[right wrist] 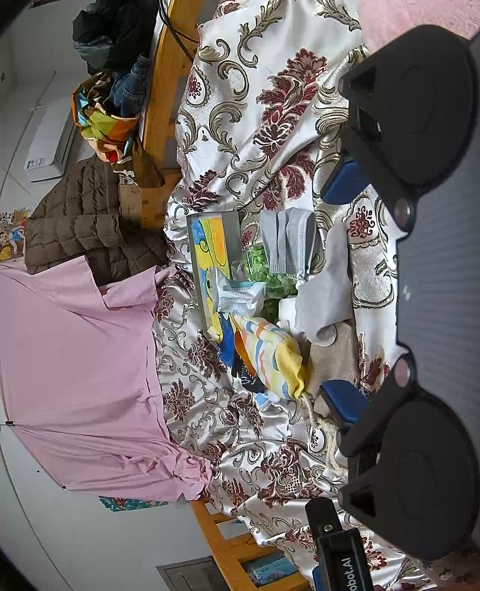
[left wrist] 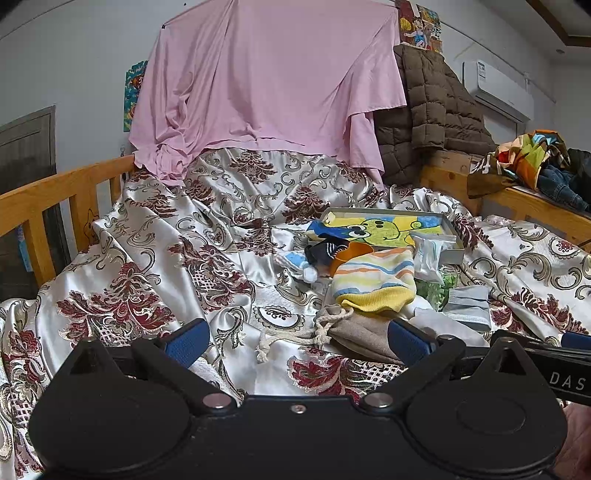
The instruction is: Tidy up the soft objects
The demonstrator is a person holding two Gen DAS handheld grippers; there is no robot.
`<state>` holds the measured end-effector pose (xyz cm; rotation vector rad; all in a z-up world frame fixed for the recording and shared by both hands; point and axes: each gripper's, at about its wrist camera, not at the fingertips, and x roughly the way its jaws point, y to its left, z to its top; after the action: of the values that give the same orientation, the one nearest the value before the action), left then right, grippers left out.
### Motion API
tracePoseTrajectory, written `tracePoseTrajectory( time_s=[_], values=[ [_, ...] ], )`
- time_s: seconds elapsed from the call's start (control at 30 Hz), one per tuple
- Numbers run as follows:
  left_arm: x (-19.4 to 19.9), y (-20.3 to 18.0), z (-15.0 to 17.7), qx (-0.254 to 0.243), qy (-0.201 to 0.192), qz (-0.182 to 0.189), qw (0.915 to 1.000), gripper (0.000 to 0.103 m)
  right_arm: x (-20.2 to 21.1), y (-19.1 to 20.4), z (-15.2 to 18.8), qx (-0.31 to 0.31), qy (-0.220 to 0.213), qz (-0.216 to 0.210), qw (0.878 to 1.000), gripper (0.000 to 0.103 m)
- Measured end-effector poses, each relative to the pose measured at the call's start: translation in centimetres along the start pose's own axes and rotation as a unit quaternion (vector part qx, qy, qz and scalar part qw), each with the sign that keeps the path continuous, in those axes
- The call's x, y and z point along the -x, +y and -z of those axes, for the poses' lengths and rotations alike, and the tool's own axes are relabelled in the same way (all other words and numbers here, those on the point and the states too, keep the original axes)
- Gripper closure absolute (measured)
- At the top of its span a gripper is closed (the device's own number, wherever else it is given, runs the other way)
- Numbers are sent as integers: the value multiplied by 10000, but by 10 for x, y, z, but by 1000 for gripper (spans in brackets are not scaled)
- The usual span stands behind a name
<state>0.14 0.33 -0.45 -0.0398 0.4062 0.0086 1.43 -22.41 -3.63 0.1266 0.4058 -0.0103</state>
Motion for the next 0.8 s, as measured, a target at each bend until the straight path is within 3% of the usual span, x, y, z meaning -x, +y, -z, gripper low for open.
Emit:
tracePoseTrajectory(
  time_s=[0.4,0.63,0.8],
  values=[
    [-15,-7,4,119,136,234,9996,1,-9,-1,2,-155,177,89,9997,0],
    [-40,-5,4,437,396,720,9957,1,-22,-7,-4,-310,358,162,9987,0],
    [-63,-6,2,429,588,961,9927,1,-31,-13,-13,-335,181,129,9992,0]
  ],
)
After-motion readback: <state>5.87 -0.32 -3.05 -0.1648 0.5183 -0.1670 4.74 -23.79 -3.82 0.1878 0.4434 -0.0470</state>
